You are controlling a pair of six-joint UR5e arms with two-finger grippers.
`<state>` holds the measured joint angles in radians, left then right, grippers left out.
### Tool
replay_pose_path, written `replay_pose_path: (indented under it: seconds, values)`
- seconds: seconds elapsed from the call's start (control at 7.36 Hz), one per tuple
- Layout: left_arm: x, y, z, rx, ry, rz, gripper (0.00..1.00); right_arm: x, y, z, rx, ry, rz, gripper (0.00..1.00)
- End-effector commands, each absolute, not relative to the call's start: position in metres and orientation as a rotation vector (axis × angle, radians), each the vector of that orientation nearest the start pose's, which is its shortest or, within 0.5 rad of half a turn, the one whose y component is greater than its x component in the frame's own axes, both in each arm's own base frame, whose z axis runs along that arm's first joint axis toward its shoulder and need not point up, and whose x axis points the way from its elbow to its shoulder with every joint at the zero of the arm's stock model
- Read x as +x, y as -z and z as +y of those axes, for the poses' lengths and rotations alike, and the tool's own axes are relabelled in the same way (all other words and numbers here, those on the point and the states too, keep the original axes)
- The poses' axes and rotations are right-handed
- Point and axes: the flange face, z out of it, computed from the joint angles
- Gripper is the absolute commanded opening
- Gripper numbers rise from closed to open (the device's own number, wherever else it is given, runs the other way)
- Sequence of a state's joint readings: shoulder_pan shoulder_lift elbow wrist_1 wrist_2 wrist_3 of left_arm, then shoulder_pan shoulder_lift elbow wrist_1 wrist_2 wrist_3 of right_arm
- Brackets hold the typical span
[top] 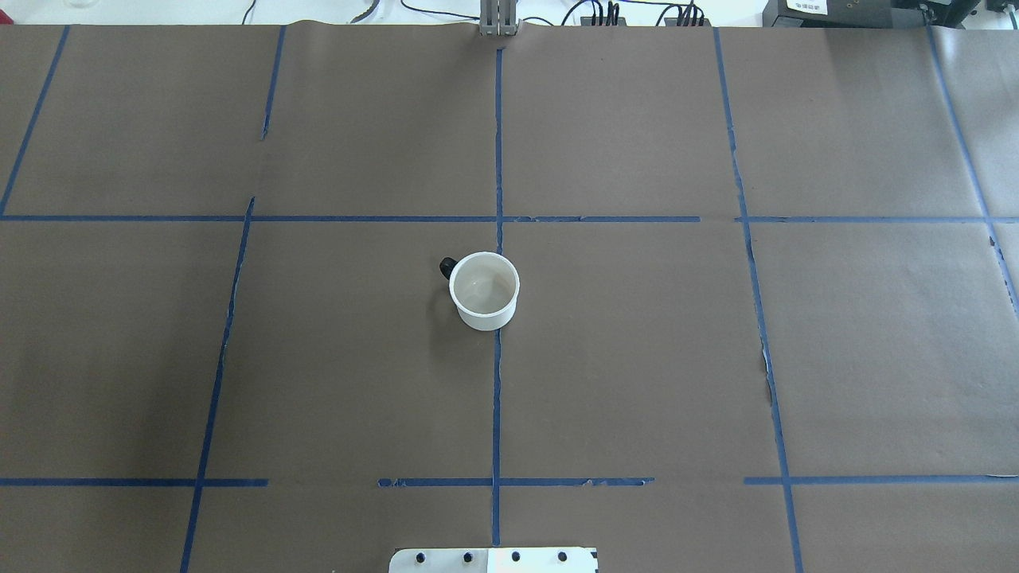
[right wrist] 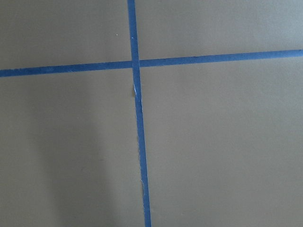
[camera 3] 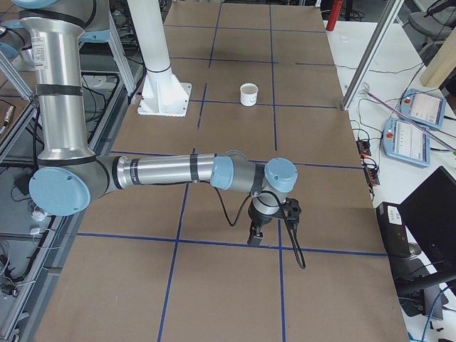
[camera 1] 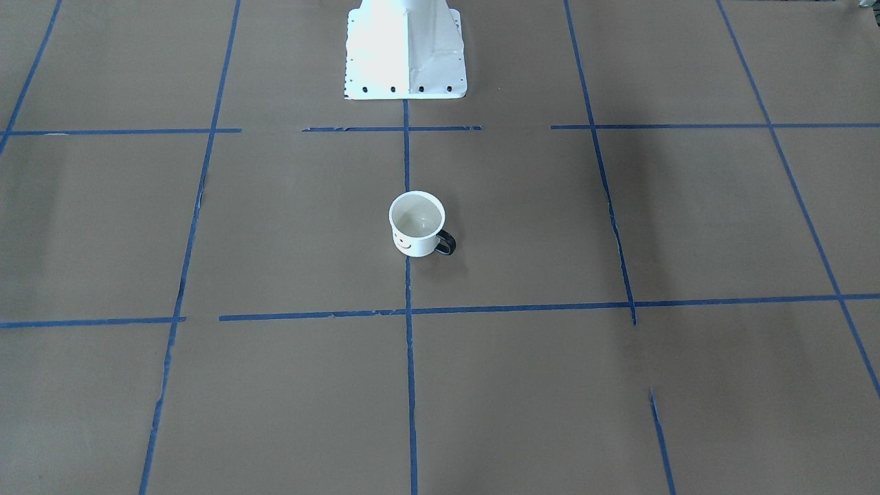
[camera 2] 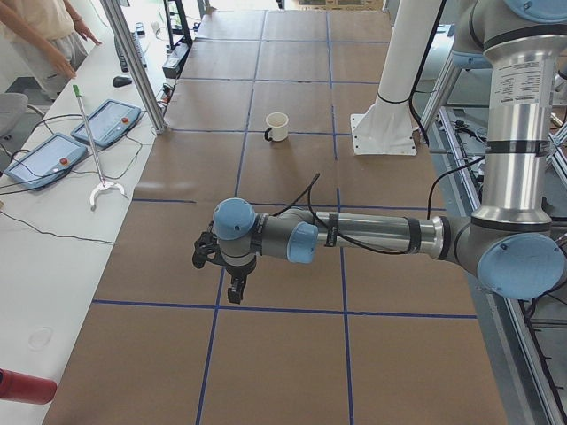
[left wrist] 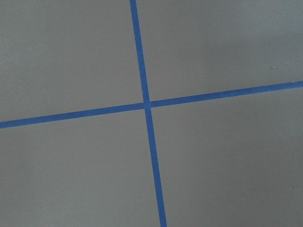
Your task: Flip mug
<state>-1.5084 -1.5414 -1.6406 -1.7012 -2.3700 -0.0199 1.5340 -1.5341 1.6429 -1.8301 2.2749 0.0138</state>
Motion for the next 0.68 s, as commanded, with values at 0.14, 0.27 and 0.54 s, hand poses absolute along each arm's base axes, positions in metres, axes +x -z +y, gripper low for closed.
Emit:
replay_pose_path:
  seconds: [0.14,0.27,0.54]
  values:
    - [-0.0318,-0.6209,-0.4926,0.133,-0.109,0.803,1.00,0.0506,-0.6346,-0.4949,-0.162,-0.031,-0.699,1.00]
    - [-0.0318,-0.6209,-0.4926,0.133,-0.109,0.803,1.00,0.0506,-0.6346,-0.4949,-0.162,-0.031,-0.699,1.00]
    - [-0.0327,-0.6210,-0.4936,0.137,-0.109,0.790,1.00,0.0506,-0.6346,-0.4949,-0.162,-0.031,-0.699,1.00]
